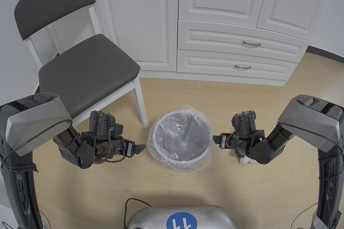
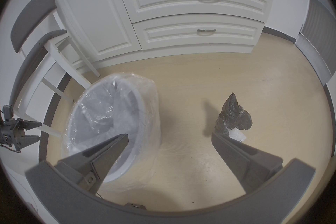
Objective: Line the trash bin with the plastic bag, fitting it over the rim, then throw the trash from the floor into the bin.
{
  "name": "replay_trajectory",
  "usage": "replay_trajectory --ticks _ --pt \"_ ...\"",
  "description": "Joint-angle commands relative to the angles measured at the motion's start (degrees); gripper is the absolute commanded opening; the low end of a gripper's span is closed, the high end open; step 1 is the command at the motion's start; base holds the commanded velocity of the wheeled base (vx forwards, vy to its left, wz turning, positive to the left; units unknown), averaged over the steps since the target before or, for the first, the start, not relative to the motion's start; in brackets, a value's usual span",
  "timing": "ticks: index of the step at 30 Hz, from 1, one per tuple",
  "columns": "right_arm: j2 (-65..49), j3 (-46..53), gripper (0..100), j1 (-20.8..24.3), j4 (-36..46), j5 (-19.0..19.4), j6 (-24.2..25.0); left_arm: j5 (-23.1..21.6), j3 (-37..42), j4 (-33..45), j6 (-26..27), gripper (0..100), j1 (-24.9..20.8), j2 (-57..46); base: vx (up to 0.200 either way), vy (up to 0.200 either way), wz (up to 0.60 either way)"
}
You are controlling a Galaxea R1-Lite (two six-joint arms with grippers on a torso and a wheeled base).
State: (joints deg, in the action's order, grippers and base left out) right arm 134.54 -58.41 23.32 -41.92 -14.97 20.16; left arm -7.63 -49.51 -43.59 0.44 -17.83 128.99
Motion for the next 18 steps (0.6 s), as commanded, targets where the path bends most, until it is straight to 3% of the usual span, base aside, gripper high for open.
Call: replay_trajectory --ticks 1,8,13,18 --pt "2.84 -1.71 100 -1.79 0.09 0.47 -0.30 -0.02 -0.15 0.00 0.00 100 0.26 0.03 0.000 0.000 0.00" --pt "7.85 -5.05 100 -1.35 -0.70 0.64 0.23 -0.02 -0.59 0.00 0.00 100 0.43 0.74 0.000 0.000 0.00" --pt "12.95 -9.97 100 -1.08 0.26 3.72 4.09 -0.02 -1.29 0.00 0.00 100 0.96 2.06 0.000 0.000 0.00" --pt "14.18 -12.43 100 -0.91 2.20 3.90 5.24 -0.02 -2.09 0.00 0.00 100 1.75 2.76 0.000 0.000 0.00"
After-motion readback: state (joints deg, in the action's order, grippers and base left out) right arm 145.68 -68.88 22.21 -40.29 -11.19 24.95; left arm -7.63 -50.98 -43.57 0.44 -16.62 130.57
